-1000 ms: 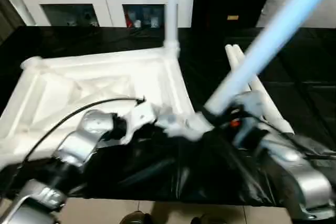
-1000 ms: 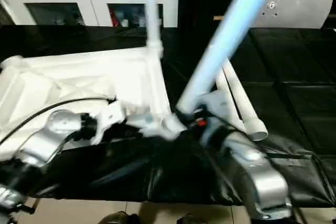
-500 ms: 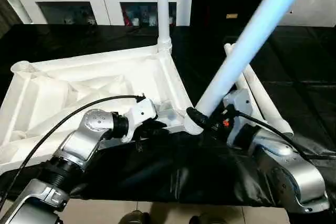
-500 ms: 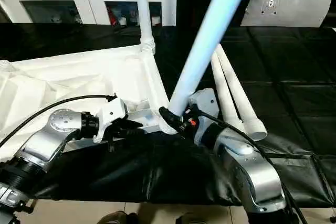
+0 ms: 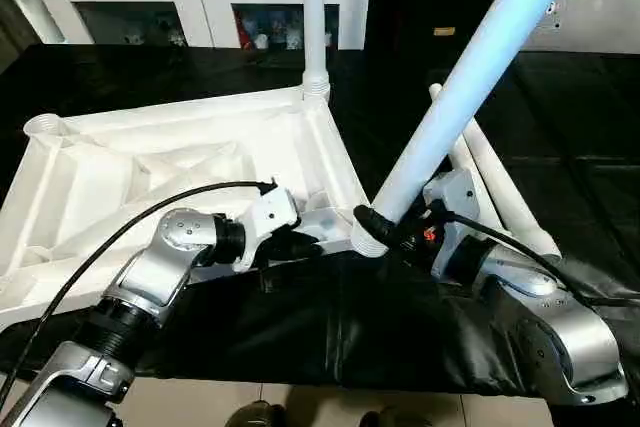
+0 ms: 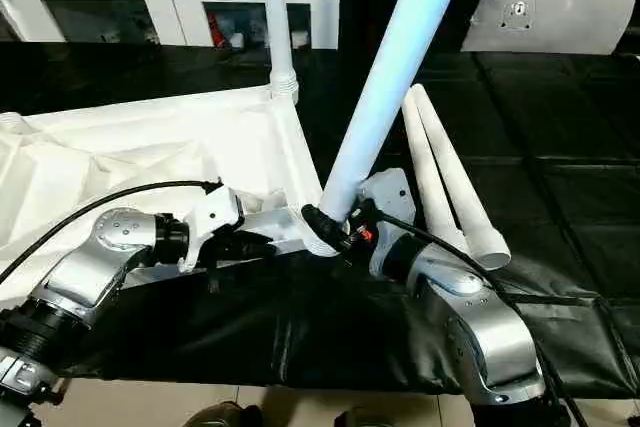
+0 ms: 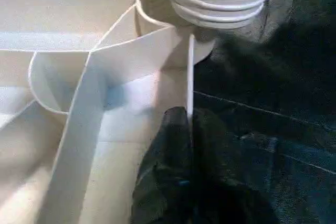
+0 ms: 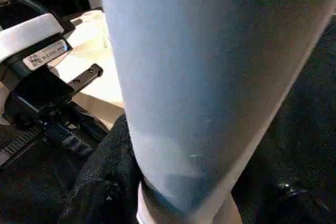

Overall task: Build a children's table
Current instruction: Insert table leg to table base

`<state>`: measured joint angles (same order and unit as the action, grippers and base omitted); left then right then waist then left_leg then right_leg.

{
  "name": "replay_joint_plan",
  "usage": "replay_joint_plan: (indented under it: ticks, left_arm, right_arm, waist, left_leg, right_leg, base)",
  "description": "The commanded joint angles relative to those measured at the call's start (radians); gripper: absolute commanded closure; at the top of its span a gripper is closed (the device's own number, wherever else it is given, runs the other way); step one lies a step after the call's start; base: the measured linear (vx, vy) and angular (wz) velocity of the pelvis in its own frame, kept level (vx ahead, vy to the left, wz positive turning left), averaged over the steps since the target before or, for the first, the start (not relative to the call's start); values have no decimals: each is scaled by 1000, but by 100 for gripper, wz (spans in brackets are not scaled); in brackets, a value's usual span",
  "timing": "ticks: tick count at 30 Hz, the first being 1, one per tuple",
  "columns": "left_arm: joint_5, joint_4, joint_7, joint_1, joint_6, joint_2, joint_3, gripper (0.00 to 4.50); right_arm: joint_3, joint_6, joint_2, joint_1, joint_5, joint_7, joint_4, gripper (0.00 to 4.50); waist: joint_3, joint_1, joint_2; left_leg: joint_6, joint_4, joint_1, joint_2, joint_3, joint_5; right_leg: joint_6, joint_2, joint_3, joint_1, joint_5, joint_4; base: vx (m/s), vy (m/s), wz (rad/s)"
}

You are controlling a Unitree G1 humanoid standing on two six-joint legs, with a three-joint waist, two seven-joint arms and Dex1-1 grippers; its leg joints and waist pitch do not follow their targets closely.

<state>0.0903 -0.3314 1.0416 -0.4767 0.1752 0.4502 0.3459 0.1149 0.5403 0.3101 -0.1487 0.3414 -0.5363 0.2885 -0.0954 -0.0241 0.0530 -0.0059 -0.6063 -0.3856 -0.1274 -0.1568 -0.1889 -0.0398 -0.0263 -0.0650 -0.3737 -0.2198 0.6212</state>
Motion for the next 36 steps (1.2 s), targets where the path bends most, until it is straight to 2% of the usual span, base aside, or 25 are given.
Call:
replay_joint_plan:
  ticks: [1,5,8,13,20,24,25,30,36]
  left_arm:
    - [-28,-29,-2,10,-1,10,8,447]
    - [-53,-34,-7,5,-22,15,20,450]
    - [-113,-54,-9,-2,-84,41,56,450]
    - [-95,-38,17,4,-79,42,47,450]
    - [-83,-21,45,10,-79,48,43,450]
    - [-67,11,99,22,-74,72,54,450]
    - [-67,11,99,22,-74,72,54,450]
    - [-55,36,149,23,-69,89,59,450]
    - [-62,26,139,13,-77,85,56,450]
  right_arm:
    - [-1,2,8,-2,-8,-5,-5,260]
    - [0,1,10,-3,-10,-5,-6,260]
    - [5,-4,14,-6,-14,-5,-12,260]
    - [6,-5,17,-8,-15,-6,-15,260]
    - [16,-4,25,-6,-19,-14,-16,260]
    - [37,13,38,-17,-26,-29,-25,260]
    - [37,13,38,-17,-26,-29,-25,260]
    - [55,39,63,-68,-23,-73,-71,260]
    - [74,54,101,-103,-27,-129,-114,260]
  waist:
    - [64,-2,-14]
    - [65,-3,-13]
    - [66,-4,-13]
    - [70,-5,-15]
    - [76,-6,-17]
    - [79,-6,-14]
    - [77,-5,-14]
    - [79,-9,-12]
    - [83,-13,-12]
  left_leg:
    - [66,72,14,-109,43,-138]
    - [69,72,14,-109,43,-136]
    - [64,73,14,-109,43,-150]
    - [50,74,17,-111,43,-156]
    - [60,71,15,-111,42,-127]
    - [57,71,16,-112,43,-127]
    - [57,71,18,-112,41,-131]
    - [42,70,22,-113,41,-146]
    - [50,67,19,-112,41,-121]
  right_leg:
    - [-188,-143,78,41,-194,-88]
    - [-191,-143,77,41,-177,-88]
    - [-186,-144,78,41,-193,-90]
    - [-194,-145,78,42,-188,-87]
    - [-214,-146,77,46,-108,-80]
    - [-215,-144,76,48,-108,-78]
    - [-215,-141,76,44,-113,-80]
    - [-223,-142,77,45,-122,-79]
    - [-231,-143,76,50,-72,-73]
  base:
    - [0,0,0]
    - [0,0,0]
    - [0,0,0]
    - [0,0,0]
    - [0,0,0]
    - [0,0,0]
    - [0,0,0]
    - [0,0,0]
    - [0,0,0]
